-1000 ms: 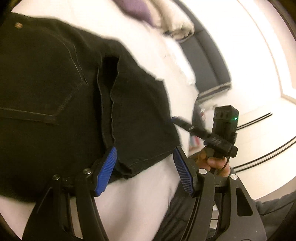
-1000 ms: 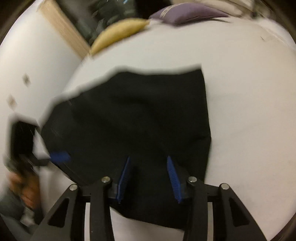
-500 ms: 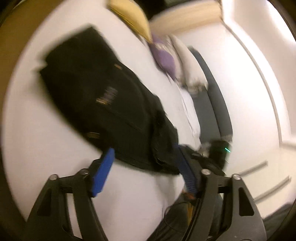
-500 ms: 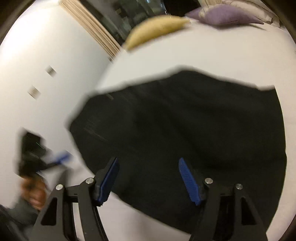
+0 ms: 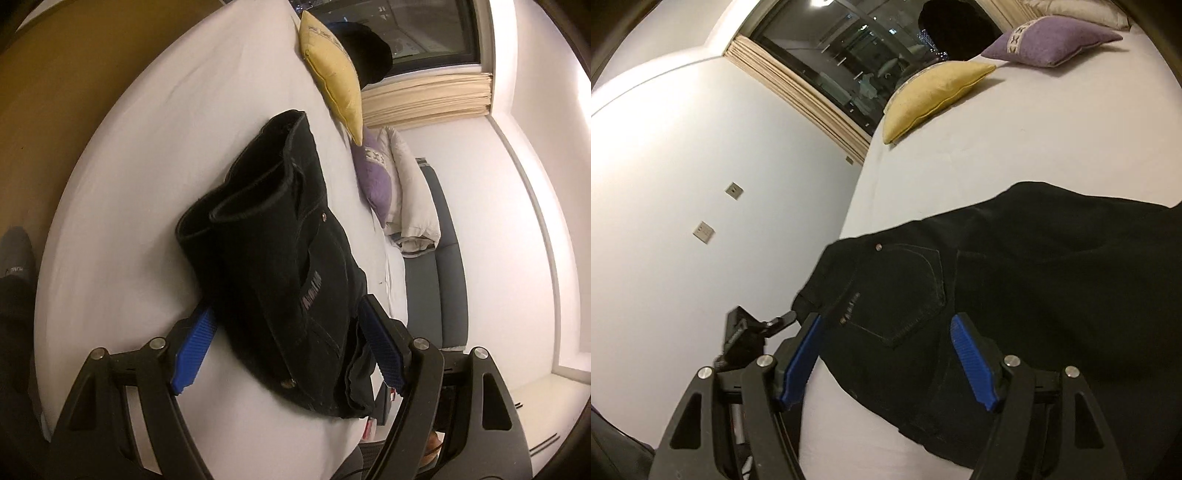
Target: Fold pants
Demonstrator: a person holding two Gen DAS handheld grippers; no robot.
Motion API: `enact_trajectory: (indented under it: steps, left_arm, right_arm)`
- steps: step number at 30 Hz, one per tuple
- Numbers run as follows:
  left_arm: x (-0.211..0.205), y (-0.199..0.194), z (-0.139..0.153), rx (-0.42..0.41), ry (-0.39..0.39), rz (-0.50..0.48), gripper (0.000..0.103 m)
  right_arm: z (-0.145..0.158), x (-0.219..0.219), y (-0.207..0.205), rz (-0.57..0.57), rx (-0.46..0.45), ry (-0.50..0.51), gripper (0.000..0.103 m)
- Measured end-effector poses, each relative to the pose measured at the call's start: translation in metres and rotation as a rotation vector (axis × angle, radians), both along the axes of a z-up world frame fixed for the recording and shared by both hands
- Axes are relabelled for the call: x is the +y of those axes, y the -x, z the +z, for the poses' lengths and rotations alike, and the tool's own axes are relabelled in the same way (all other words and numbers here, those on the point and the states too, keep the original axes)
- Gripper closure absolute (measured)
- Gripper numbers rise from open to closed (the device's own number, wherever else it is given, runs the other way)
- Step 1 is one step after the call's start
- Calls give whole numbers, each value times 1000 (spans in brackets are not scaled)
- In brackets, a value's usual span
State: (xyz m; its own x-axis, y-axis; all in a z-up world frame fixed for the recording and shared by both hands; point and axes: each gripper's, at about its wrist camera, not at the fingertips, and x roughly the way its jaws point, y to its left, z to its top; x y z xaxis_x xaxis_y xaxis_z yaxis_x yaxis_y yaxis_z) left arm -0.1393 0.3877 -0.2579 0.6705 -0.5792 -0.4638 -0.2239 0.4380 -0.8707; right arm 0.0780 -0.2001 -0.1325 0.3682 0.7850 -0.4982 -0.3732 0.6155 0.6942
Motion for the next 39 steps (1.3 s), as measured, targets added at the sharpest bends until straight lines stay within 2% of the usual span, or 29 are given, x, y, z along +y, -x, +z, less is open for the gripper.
enact_trajectory:
  steps: [4,7,9,11,13,18,20,22,25,26,30,32,34,35,36,39]
  left_arm:
    - [9,5,-1,-1,65,31,27]
    - [12,17,8,-22,54,74,27]
    - [17,24,14,-42,18,76,27]
    - [17,22,10,-31,12,77,27]
    - [15,17,0,-12,38,89,27]
    - [13,8,-3,-48,18,89,28]
    - [11,4,-1,-52,5,88,35]
    - [8,-2,-2,-40,-5,89,65]
    - [7,-6,-7,-15,-17,101,81]
    - [5,-4,-7,-13,-24,103,84]
    - [1,-3,2,-29,-44,105,87]
    - [-4,-5,11,-44,-62,103,88]
    - [-8,-6,20,-59,-79,101,88]
    - [-12,-7,27,-72,-93,99,88]
    - [-15,-7,33,-81,-107,96,88]
    - [-30,-11,58,-119,-178,68,88]
  right_arm:
    - [-10,7,-9,-7,29,2,29]
    - [-15,3,-11,-12,42,-18,29]
    - [-17,5,-11,-12,46,-16,29]
    - [-21,5,-11,-15,62,-18,29]
    - [-22,4,-9,-21,75,-30,29]
    - [-26,4,-7,-19,83,-36,29]
    - [-30,2,-9,-31,97,-46,30]
    - [-34,1,-11,-38,118,-62,33]
    - [-39,8,-15,-19,132,-60,36]
    - [-42,12,-17,-14,136,-47,37]
    - [-59,16,-24,-22,193,-62,49]
    - [-69,17,-28,-21,227,-55,61]
    - [-82,17,-33,-34,277,-22,92]
    - [-88,15,-35,-43,305,-15,100]
    - [-93,14,-36,-43,329,-35,103]
    - [-98,14,-40,-42,354,-40,103]
